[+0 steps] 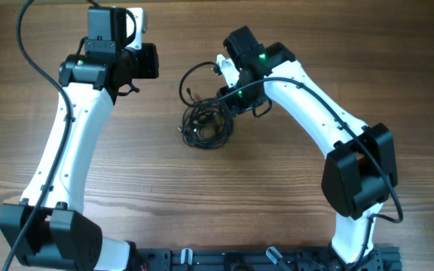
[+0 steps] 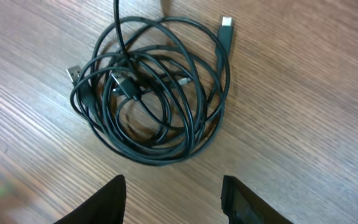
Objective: Untangle cables
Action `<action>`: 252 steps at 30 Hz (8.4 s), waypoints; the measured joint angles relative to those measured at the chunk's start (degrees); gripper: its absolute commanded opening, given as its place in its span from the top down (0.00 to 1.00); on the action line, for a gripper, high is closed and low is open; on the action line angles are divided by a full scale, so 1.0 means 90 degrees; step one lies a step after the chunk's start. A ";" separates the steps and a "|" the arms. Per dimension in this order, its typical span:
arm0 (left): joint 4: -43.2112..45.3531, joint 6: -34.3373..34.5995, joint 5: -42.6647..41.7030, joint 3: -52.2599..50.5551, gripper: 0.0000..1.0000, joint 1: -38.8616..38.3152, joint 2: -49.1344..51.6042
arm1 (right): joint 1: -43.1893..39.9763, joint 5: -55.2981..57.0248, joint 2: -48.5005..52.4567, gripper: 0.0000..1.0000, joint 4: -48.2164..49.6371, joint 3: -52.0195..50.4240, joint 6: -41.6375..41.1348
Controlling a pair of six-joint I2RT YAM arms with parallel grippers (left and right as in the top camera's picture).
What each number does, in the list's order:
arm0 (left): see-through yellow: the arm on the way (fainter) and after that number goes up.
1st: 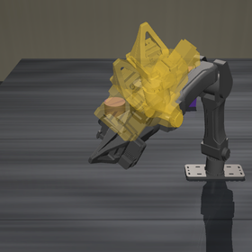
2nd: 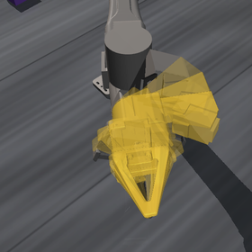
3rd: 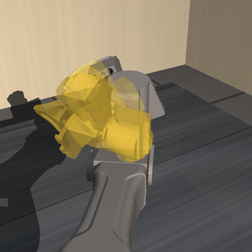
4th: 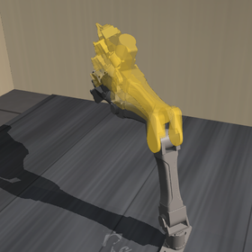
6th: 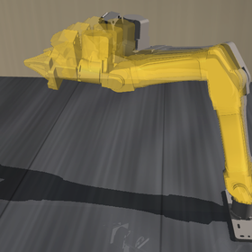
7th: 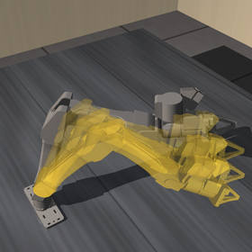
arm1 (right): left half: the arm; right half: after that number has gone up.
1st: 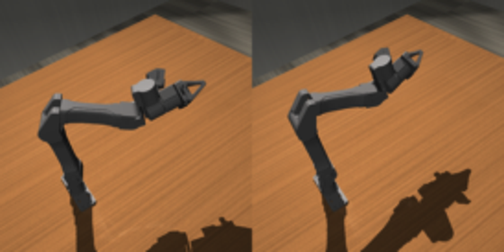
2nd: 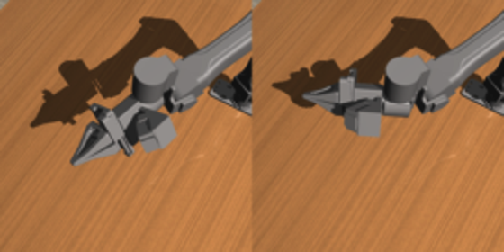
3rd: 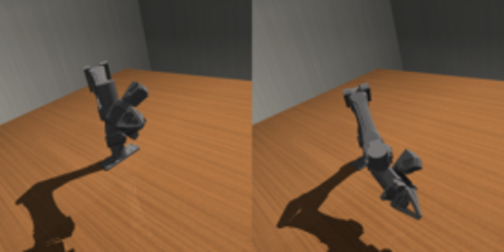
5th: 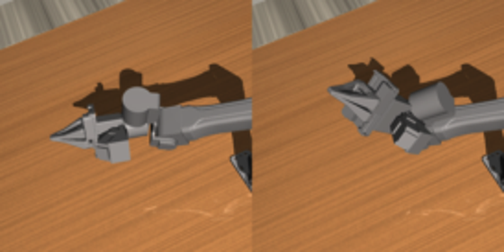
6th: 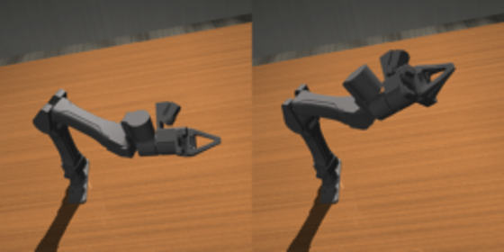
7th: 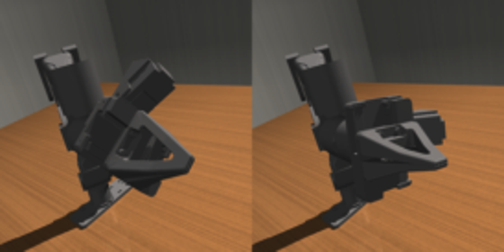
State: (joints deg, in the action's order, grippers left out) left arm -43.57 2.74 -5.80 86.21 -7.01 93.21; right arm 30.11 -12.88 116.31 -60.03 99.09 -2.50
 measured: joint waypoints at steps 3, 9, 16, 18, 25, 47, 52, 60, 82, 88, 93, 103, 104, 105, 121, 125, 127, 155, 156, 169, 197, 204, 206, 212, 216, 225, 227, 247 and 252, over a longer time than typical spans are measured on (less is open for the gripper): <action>-0.0036 0.0027 0.0000 0.0000 0.66 0.0000 0.0000 | 0.0017 0.0087 0.0000 0.40 0.0437 -0.0124 0.0044; -0.0097 0.0068 0.0000 0.0000 0.66 0.0000 -0.0019 | 0.0015 0.0151 0.0005 0.44 0.1520 -0.0879 0.0095; -0.0114 0.0068 0.0000 0.0000 0.65 0.0000 -0.0024 | 0.0017 0.0146 0.0005 0.47 0.1957 -0.1409 0.0095; -0.0119 0.0068 0.0000 0.0000 0.65 0.0000 -0.0024 | 0.0015 0.0126 0.0007 0.48 0.2171 -0.1659 0.0095; -0.0163 0.0068 0.0000 0.0000 0.64 0.0000 -0.0024 | 0.0015 -0.0170 0.0007 0.96 0.2929 -0.2096 0.0102; -0.0449 0.0090 -0.2018 0.0000 0.14 -0.0265 -0.0024 | 0.0007 0.1945 -0.3070 0.96 0.1712 -0.1117 -0.0777; -0.0333 -0.0469 -0.2739 0.0000 0.05 -0.1001 0.0301 | 0.0007 0.2084 -0.3157 0.96 0.1712 -0.1117 -0.0814; 0.0682 -0.0993 -0.3123 0.0000 0.21 -0.1457 0.1112 | 0.0007 0.1865 -0.3174 0.96 0.1668 -0.1112 -0.0818; 0.1105 -0.1083 -0.2140 0.0000 0.50 -0.1440 0.1739 | 0.0007 0.1819 -0.3723 0.96 0.1474 -0.1052 -0.0818; 0.1375 -0.1066 -0.2518 -0.0002 0.18 -0.1370 0.1741 | 0.0007 0.1846 -0.3723 0.96 0.1484 -0.1052 -0.0818; 0.1520 -0.1064 -0.2977 0.0000 0.45 -0.1382 0.1741 | 0.0007 0.1868 -0.3723 0.96 0.1484 -0.1052 -0.0818; 0.1863 -0.1064 -0.3512 -0.0002 0.38 -0.1700 0.1906 | 0.0007 0.1868 -0.3832 0.96 0.1481 -0.1052 -0.0818; 0.1902 -0.1066 -0.3517 -0.0002 0.61 -0.1746 0.1999 | 0.0007 0.1868 -0.3871 0.96 0.1481 -0.1052 -0.0818; 0.1909 -0.1064 -0.3514 -0.0002 0.96 -0.1780 0.2086 | 0.0007 0.1868 -0.3908 0.96 0.1479 -0.1052 -0.0818; 0.1241 -0.1035 -0.3271 0.0000 0.96 -0.1226 0.1892 | -0.0950 0.2820 -0.3721 0.96 0.1027 -0.1052 -0.1081; 0.1190 -0.1032 -0.3245 0.0000 0.96 -0.1166 0.1222 | -0.1836 0.2790 -0.3313 0.40 0.1049 -0.1049 -0.1163; 0.1151 -0.1008 -0.3113 0.0000 0.96 -0.1064 0.0998 | -0.2125 0.2769 -0.3126 0.15 0.1027 -0.1035 -0.1129; 0.2902 0.0117 -0.3009 -0.0029 0.37 -0.0957 0.0639 | -0.0959 -0.1122 -0.1734 0.00 0.2115 -0.2028 0.0231; 0.2858 0.0114 -0.3004 -0.0029 0.36 -0.0913 0.0639 | -0.0959 -0.0891 -0.1630 0.00 0.2113 -0.2033 0.0138; 0.1821 0.0112 -0.2909 -0.0024 0.24 0.0299 0.0634 | -0.0959 -0.0080 -0.0981 0.39 0.2897 -0.2042 -0.0525; 0.0415 -0.0605 -0.2892 -0.0027 0.00 -0.0483 0.0629 | -0.0959 -0.0534 -0.3031 0.96 0.3147 -0.1858 -0.0867; 0.1105 -0.0661 -0.2963 -0.0024 0.00 -0.1222 0.0673 | -0.0962 -0.0726 -0.3322 0.96 0.2305 -0.1887 -0.0860; 0.1100 -0.0661 -0.3048 -0.0024 0.00 -0.1222 0.0899 | -0.0962 -0.0704 -0.3638 0.96 0.2341 -0.1889 -0.0860; 0.1027 -0.0682 -0.3473 -0.0024 0.00 -0.1324 0.1770 | -0.1001 -0.0126 -0.4294 0.96 0.2339 -0.1887 -0.0918; 0.0971 -0.0760 -0.3543 -0.0024 0.00 -0.1586 0.2064 | -0.1171 0.0002 -0.4294 0.96 0.2395 -0.1887 -0.0979; 0.0573 -0.2256 -0.4609 -0.0024 0.02 -0.1676 0.2140 | -0.1375 0.0214 -0.4294 0.96 0.2596 -0.1887 -0.1146; 0.0578 -0.2465 -0.5139 -0.0024 0.01 -0.1535 0.2140 | -0.1496 0.0296 -0.4286 0.96 0.2764 -0.1887 -0.1175; 0.1251 -0.2890 -0.5493 -0.0024 0.96 -0.1972 0.2140 | -0.1494 -0.0136 -0.4282 0.96 0.3337 -0.1887 -0.1649; 0.1246 -0.2890 -0.5387 -0.0024 0.96 -0.1972 0.2140 | -0.1494 -0.0136 -0.4282 0.96 0.3337 -0.1887 -0.1647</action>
State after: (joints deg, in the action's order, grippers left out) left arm -32.36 -23.27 -54.28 86.00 -24.75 112.46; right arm 16.67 -14.11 77.78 -30.00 82.11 -17.32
